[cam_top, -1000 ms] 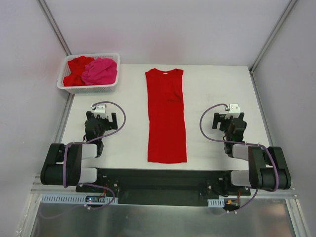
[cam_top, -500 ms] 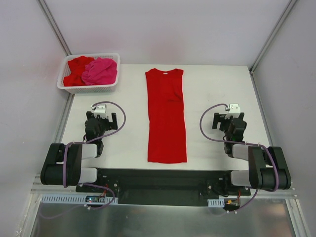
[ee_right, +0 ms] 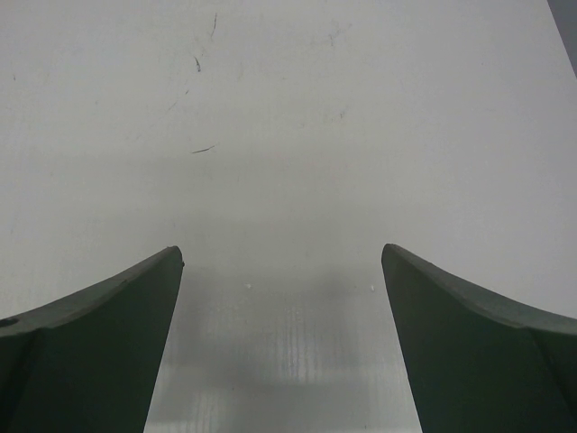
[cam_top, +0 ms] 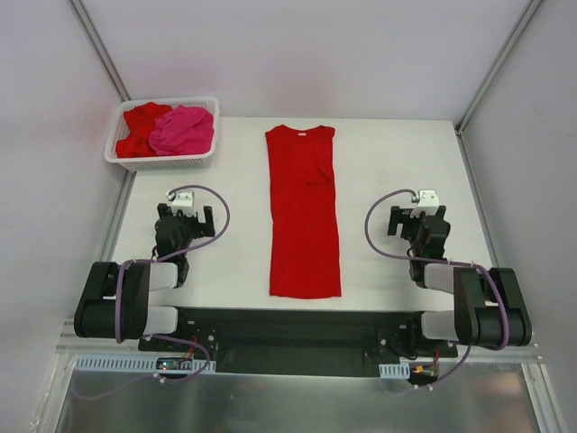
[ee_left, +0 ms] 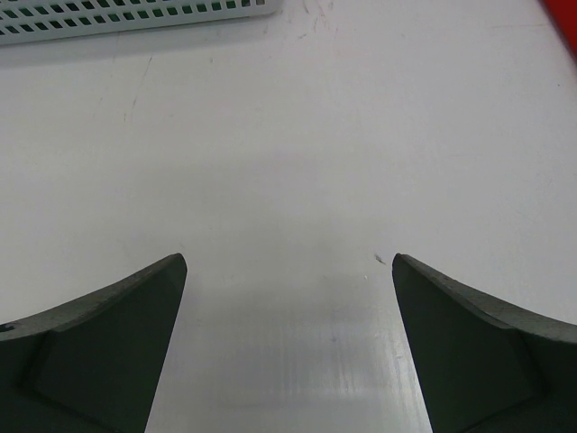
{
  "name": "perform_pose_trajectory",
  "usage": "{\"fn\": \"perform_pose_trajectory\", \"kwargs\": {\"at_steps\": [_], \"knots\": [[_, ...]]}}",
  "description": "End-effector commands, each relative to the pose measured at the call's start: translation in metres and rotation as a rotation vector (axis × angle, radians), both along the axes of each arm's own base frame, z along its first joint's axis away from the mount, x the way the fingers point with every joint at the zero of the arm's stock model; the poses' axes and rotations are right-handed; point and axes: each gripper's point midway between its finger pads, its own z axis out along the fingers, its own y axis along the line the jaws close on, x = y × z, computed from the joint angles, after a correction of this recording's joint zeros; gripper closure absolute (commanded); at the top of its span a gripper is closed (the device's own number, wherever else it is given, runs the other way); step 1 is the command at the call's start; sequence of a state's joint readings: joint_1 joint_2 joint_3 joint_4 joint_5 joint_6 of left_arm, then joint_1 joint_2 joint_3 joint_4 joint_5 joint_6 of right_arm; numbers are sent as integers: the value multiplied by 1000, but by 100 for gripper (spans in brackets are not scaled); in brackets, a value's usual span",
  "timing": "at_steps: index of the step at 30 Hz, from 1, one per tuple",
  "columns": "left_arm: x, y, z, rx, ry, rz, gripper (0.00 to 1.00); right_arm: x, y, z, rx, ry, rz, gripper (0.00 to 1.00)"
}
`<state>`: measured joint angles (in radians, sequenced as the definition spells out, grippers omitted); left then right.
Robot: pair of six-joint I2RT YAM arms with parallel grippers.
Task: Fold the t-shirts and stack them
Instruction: Grab the bottom of the folded rectangular tshirt with both arms
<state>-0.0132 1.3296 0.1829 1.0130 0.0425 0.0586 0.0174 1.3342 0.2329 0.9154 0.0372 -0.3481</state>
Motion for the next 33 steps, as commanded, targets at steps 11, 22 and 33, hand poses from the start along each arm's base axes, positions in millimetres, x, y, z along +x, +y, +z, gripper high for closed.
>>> {"fn": "perform_pose_trajectory", "kwargs": {"at_steps": [11,22,33], "knots": [[11,1,17,-18,-61,14,1,10,2,15,23,-47,5,4],[11,1,18,-20,-64,13,1,10,2,15,23,-47,5,4],[11,1,18,-20,-62,13,1,11,2,16,23,-45,3,4]]}}
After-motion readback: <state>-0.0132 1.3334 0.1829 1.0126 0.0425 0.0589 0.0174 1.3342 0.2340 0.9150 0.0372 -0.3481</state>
